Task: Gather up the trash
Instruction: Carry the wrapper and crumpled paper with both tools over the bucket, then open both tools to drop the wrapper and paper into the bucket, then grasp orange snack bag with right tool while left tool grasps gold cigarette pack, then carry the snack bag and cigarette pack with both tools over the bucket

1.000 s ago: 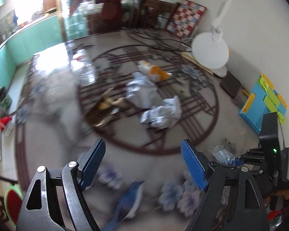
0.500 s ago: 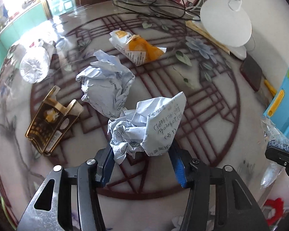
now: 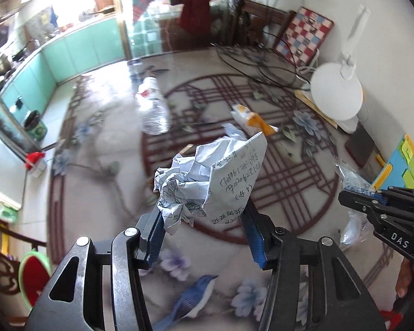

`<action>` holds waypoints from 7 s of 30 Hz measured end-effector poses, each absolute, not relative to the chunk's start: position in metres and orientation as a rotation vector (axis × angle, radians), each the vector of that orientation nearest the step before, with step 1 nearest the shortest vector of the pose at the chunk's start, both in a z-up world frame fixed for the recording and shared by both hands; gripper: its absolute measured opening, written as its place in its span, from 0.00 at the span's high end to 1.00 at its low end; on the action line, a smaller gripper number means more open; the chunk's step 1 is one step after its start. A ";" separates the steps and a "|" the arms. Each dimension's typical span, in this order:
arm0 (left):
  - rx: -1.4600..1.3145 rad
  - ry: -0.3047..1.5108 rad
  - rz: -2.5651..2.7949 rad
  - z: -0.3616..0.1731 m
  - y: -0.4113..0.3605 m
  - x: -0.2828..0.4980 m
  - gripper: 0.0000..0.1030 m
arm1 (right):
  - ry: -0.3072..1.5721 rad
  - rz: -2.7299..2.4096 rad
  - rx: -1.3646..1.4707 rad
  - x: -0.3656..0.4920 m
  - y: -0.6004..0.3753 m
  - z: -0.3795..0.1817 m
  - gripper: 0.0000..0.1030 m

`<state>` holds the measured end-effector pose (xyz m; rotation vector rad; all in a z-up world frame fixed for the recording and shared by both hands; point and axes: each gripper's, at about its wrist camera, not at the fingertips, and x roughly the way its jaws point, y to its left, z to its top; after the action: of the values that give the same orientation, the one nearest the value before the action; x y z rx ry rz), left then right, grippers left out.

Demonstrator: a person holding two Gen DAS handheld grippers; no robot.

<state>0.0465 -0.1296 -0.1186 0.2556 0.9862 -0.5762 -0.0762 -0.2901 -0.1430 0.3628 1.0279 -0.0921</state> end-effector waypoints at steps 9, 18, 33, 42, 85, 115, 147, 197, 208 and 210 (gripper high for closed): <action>0.181 0.952 -0.517 -0.104 -0.057 0.054 0.51 | 0.991 -0.049 0.312 -0.063 -0.215 -0.118 0.94; 0.137 0.947 -0.500 -0.102 0.020 0.053 0.51 | 0.984 -0.029 0.275 -0.053 -0.137 -0.103 0.94; 0.055 0.947 -0.367 -0.105 0.136 0.061 0.51 | 0.958 0.085 0.210 -0.025 -0.026 -0.085 0.94; 0.026 0.946 -0.272 -0.111 0.190 0.062 0.51 | 0.926 0.188 0.150 -0.006 0.040 -0.070 0.94; -0.069 1.120 0.023 -0.185 0.323 0.085 0.50 | 1.106 0.613 0.052 0.069 0.230 -0.136 0.94; -0.114 1.194 0.058 -0.215 0.339 0.106 0.26 | 1.198 0.623 -0.012 0.082 0.259 -0.166 0.76; 0.035 1.031 -0.240 -0.148 0.172 0.069 0.22 | 1.016 -0.200 0.209 0.041 -0.181 -0.133 0.51; 0.172 0.968 -0.470 -0.124 -0.122 0.083 0.57 | 0.854 0.033 0.466 0.049 -0.354 -0.135 0.87; 0.087 0.908 -0.312 -0.090 -0.061 0.047 0.56 | 0.850 0.074 0.386 0.016 -0.281 -0.098 0.87; 0.086 0.899 -0.307 -0.089 -0.051 0.043 0.56 | 0.849 0.085 0.366 0.012 -0.266 -0.094 0.87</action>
<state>0.0426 -0.0511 -0.0887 0.0863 0.8993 -0.3069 0.0121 -0.2663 -0.0944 0.3663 0.8486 0.0848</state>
